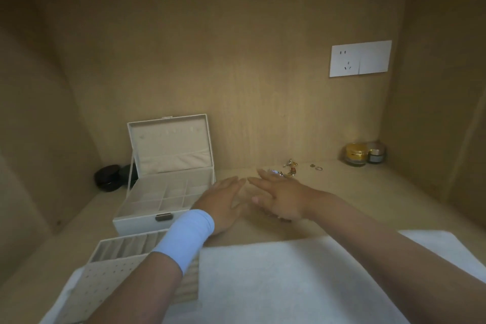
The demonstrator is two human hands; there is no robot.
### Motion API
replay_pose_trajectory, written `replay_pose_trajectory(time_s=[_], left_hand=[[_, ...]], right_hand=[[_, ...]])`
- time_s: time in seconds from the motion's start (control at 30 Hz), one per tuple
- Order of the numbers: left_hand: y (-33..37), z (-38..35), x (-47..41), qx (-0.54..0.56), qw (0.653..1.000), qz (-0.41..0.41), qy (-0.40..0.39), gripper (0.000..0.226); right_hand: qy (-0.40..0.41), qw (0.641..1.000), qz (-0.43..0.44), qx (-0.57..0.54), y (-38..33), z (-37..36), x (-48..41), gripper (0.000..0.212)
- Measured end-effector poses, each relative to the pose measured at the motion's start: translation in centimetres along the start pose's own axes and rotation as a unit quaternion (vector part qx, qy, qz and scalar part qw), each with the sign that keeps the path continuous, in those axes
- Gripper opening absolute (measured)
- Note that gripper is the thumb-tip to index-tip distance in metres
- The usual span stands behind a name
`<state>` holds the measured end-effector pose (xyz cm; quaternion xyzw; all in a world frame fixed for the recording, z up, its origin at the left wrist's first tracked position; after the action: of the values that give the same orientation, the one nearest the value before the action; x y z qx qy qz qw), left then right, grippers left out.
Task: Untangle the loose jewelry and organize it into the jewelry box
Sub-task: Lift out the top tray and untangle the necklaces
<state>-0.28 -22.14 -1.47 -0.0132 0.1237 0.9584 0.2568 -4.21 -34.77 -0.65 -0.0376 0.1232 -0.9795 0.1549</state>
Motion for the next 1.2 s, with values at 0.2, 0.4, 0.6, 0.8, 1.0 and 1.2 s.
replay_pose_trajectory(time_s=[0.2, 0.4, 0.6, 0.8, 1.0, 1.2], left_hand=[[-10.4, 4.3, 5.7, -0.016, 0.992, 0.114, 0.043, 0.053], [-14.7, 5.2, 14.1, 0.013, 0.985, 0.153, 0.084, 0.048], [-16.9, 2.6, 19.5, 0.008, 0.968, 0.250, 0.009, 0.069], [-17.4, 1.9, 20.5, 0.113, 0.965, 0.238, 0.009, 0.093], [-17.4, 3.7, 19.5, 0.074, 0.968, 0.238, 0.031, 0.079], [-18.0, 8.1, 13.2, 0.020, 0.978, 0.198, 0.057, 0.053]], right_hand=[[0.000, 0.997, 0.071, -0.033, -9.4, -2.4, -3.8, 0.066], [-0.014, 0.994, 0.107, -0.020, -15.4, -6.6, -2.7, 0.077], [-0.072, 0.992, 0.087, -0.052, -17.1, -10.0, -0.8, 0.093], [-0.088, 0.989, 0.081, -0.092, -17.0, -11.3, -0.4, 0.120], [0.016, 0.992, 0.091, -0.082, -17.0, -7.5, -1.1, 0.076], [0.075, 0.993, 0.095, -0.006, -16.7, -2.4, -7.4, 0.051]])
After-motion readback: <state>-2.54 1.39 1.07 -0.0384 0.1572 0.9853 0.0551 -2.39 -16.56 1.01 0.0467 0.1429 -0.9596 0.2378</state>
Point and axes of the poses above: each hand's wrist, its own x-axis away from the middle knuckle, its own z-axis out of the back of the hand, y = z × x, the point moved 9 cm from there along -x, towards the middle knuckle, and after that the axes turned 4 degrees about z, right-handed, at the moved point
